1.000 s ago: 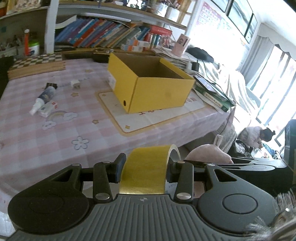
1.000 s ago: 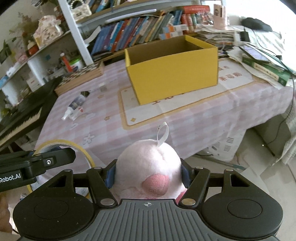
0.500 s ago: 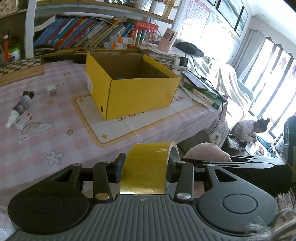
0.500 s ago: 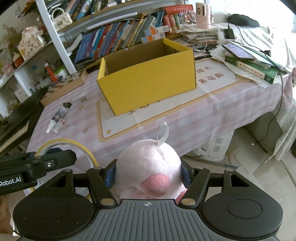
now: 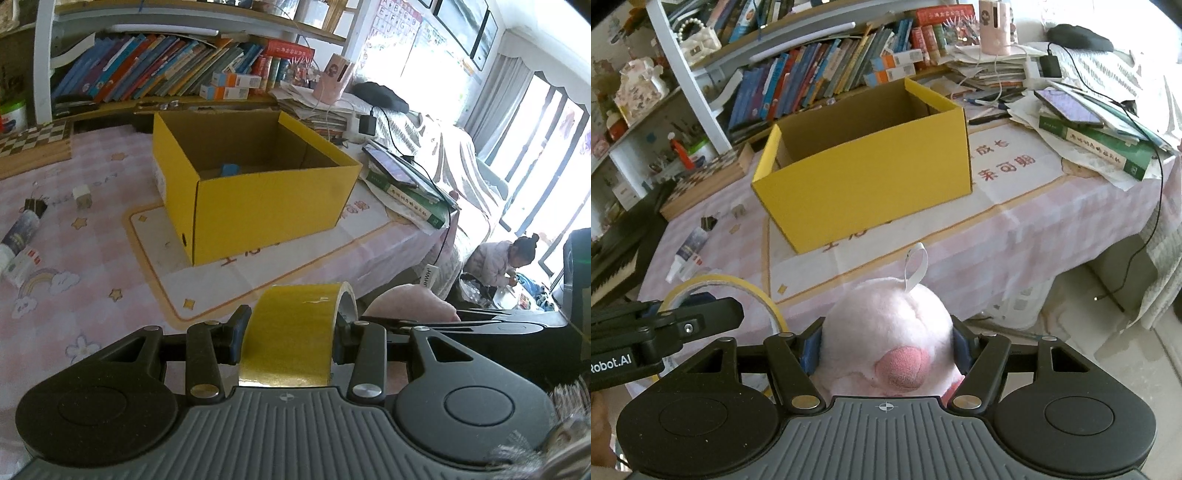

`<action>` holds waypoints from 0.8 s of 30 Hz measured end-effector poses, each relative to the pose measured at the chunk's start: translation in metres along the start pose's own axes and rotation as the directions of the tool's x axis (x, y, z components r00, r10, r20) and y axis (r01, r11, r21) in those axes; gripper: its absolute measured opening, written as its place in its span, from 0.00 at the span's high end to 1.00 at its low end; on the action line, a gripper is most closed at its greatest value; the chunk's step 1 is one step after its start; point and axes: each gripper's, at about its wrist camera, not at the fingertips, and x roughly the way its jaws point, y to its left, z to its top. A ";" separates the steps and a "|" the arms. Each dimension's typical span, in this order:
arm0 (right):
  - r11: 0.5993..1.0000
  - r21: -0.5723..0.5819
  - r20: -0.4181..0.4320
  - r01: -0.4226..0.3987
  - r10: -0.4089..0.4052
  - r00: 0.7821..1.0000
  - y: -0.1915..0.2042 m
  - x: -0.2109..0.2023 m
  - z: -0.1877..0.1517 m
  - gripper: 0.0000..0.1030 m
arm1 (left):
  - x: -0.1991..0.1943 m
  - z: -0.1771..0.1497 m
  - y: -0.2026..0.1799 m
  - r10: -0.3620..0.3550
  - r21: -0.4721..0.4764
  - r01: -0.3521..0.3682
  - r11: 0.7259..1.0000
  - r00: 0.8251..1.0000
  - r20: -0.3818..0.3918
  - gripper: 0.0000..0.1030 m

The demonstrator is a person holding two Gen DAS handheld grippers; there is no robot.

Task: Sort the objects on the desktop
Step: 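Lift and carry the pig and tape roll with both grippers toward the yellow box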

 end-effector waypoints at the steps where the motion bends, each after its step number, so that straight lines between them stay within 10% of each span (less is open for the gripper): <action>1: 1.000 -0.001 0.002 -0.002 0.002 1.000 -0.002 0.001 0.003 0.34 | 0.002 0.003 -0.001 0.001 0.002 -0.001 1.000 1.000 0.005 0.62; 24: 0.980 -0.175 0.188 -0.099 0.131 0.973 -0.029 0.009 0.126 0.34 | 0.034 0.116 -0.027 0.064 0.023 -0.070 0.997 0.977 0.204 0.62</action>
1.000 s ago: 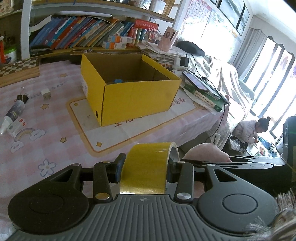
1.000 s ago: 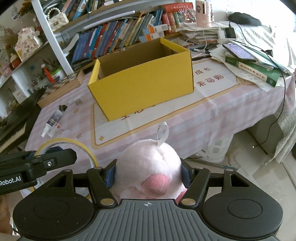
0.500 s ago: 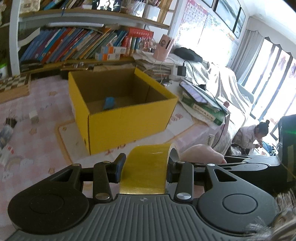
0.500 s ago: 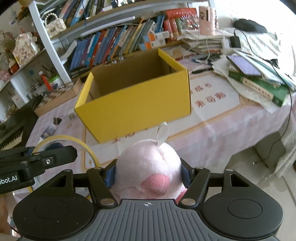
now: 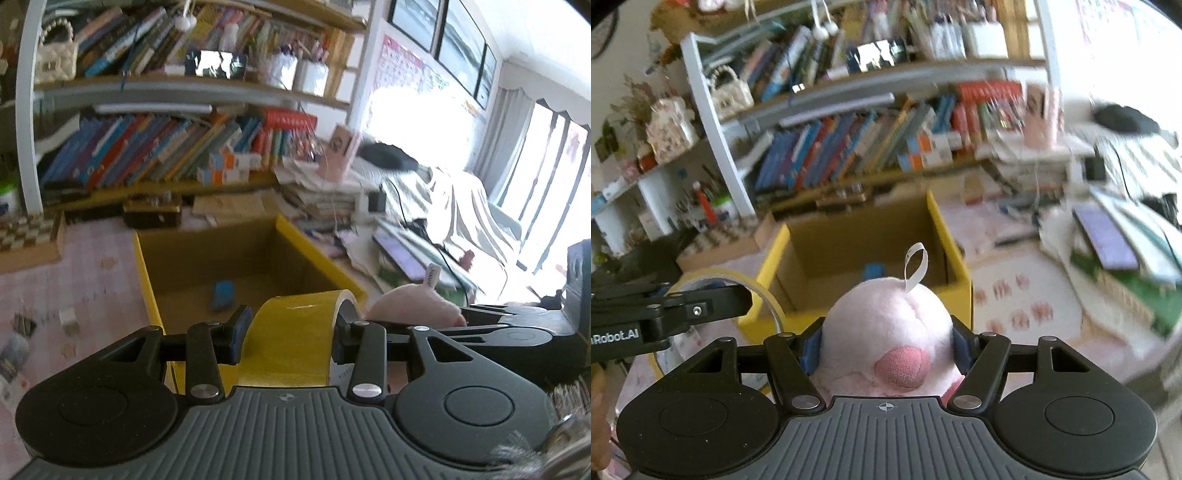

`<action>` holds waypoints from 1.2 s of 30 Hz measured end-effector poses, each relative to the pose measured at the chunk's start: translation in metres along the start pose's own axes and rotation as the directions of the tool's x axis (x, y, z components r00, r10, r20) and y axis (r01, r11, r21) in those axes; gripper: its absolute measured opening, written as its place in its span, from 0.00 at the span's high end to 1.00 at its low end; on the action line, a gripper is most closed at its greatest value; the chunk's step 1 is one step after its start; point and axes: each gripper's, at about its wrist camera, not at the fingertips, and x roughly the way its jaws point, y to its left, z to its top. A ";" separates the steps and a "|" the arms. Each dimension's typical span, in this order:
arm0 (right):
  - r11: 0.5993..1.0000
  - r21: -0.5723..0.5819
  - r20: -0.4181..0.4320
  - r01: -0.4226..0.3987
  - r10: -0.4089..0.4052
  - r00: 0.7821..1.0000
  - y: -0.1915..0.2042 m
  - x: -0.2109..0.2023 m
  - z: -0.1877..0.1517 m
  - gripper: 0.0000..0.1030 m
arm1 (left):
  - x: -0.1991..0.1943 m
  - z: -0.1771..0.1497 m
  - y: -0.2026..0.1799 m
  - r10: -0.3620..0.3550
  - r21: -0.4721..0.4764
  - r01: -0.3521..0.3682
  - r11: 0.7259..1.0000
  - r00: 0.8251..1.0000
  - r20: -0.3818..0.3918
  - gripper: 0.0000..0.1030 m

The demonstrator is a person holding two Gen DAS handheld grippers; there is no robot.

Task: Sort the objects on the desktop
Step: 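Lift and carry the pig and tape roll with both grippers toward the yellow box, then lower the pig and tape into the yellow box and open both grippers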

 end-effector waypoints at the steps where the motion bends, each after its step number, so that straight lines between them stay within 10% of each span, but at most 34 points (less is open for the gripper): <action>1: 1.000 -0.010 0.016 -0.010 0.010 1.000 -0.002 0.001 0.007 0.34 | 0.002 0.006 0.000 0.009 0.000 -0.009 1.000 1.000 0.011 0.62; 18: 0.966 -0.245 0.034 -0.086 0.097 0.995 -0.005 0.090 0.071 0.34 | 0.085 0.045 0.019 0.190 0.070 -0.188 0.980 0.981 -0.029 0.62; 26: 0.885 -0.438 -0.152 -0.159 0.102 0.983 0.005 0.163 0.077 0.34 | 0.146 0.038 0.032 0.285 0.187 -0.256 0.949 0.946 -0.153 0.62; 36: 0.791 -0.551 -0.410 -0.266 0.020 0.912 0.016 0.230 0.070 0.32 | 0.184 0.025 0.032 0.326 0.297 -0.248 0.922 0.912 -0.249 0.62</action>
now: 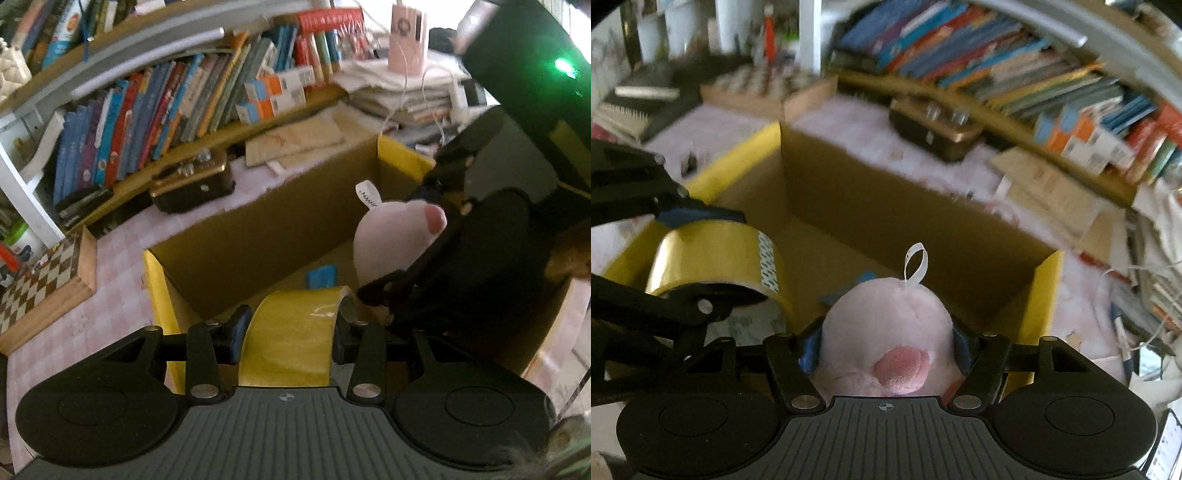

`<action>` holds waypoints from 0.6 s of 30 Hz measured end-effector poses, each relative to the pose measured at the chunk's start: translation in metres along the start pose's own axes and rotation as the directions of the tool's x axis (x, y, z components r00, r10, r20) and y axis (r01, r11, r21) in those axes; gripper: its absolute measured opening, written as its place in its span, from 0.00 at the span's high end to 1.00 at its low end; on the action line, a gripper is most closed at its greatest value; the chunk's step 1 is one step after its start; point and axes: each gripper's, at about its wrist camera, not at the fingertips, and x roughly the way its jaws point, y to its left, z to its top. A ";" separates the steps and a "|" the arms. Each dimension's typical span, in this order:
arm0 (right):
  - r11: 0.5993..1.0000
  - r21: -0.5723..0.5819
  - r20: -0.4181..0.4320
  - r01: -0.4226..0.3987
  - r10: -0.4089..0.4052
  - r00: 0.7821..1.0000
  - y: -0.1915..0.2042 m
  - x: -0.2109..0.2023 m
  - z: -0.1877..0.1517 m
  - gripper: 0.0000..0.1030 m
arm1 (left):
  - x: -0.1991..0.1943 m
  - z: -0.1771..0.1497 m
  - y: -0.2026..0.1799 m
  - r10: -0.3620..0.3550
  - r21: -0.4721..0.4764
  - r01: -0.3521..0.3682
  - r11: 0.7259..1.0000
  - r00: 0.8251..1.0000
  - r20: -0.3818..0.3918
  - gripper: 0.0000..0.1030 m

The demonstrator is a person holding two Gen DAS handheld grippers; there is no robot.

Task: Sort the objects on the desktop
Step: 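Lower the pig and tape into the yellow box and open both grippers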

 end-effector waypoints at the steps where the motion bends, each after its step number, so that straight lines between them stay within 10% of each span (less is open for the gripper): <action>1: 0.999 -0.029 -0.012 0.019 -0.019 1.000 0.002 0.003 0.001 0.32 | 0.003 -0.002 -0.001 0.000 0.005 0.000 1.000 1.000 -0.011 0.62; 8: 0.993 -0.113 -0.050 0.033 -0.039 0.998 0.012 0.009 0.003 0.29 | 0.010 -0.015 -0.009 0.011 0.033 -0.009 0.999 0.999 -0.045 0.61; 18: 0.998 -0.027 0.061 0.059 -0.057 0.996 0.003 -0.008 0.009 0.14 | -0.028 -0.012 -0.008 0.112 -0.001 -0.112 0.994 0.989 0.101 0.30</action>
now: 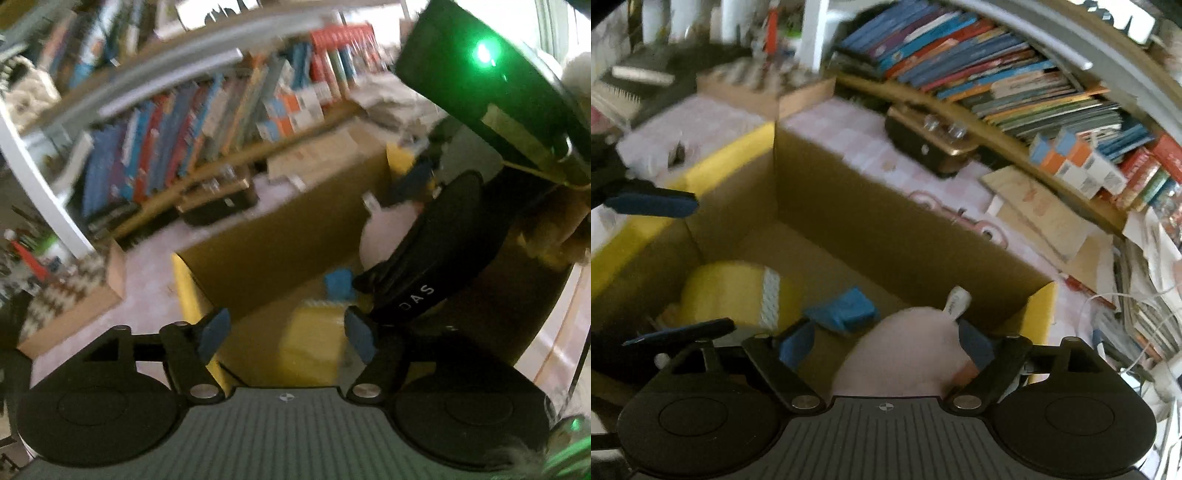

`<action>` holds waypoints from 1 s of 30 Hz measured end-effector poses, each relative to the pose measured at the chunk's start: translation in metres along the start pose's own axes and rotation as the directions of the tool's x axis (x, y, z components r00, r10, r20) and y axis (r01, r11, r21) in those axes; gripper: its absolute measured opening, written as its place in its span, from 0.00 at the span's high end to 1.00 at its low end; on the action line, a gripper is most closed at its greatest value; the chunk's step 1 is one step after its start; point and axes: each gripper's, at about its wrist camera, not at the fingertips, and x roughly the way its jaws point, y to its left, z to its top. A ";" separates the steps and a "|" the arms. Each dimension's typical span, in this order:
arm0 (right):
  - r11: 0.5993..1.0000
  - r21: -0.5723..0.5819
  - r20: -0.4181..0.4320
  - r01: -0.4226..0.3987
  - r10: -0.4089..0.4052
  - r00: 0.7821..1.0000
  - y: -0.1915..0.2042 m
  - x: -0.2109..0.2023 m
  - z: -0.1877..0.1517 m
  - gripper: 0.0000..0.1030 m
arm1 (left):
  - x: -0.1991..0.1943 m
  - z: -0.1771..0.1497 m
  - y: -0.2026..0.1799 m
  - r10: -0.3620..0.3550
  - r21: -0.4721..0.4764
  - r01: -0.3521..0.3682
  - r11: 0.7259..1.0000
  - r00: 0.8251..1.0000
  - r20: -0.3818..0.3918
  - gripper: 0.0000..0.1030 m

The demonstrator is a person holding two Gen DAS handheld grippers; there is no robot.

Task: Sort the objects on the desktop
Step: 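Lower the pig and tape into the yellow box and open both grippers, then withdraw both tools from the yellow box back toward the table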

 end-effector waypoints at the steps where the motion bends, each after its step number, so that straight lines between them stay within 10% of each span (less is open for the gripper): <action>1: 1.000 0.029 0.020 -0.004 0.004 1.000 -0.004 -0.005 0.000 0.14 | -0.008 0.002 0.002 0.015 -0.007 -0.015 1.000 1.000 0.026 0.24; 15: 0.928 0.374 0.332 0.003 -0.137 0.933 -0.025 -0.110 -0.035 0.14 | -0.095 -0.006 0.027 0.107 -0.185 -0.071 0.980 0.975 0.196 0.06; 30: 0.840 0.520 0.361 0.153 -0.378 0.852 0.058 -0.160 -0.096 0.14 | -0.140 -0.075 0.042 0.107 -0.323 -0.039 0.946 0.975 0.196 0.02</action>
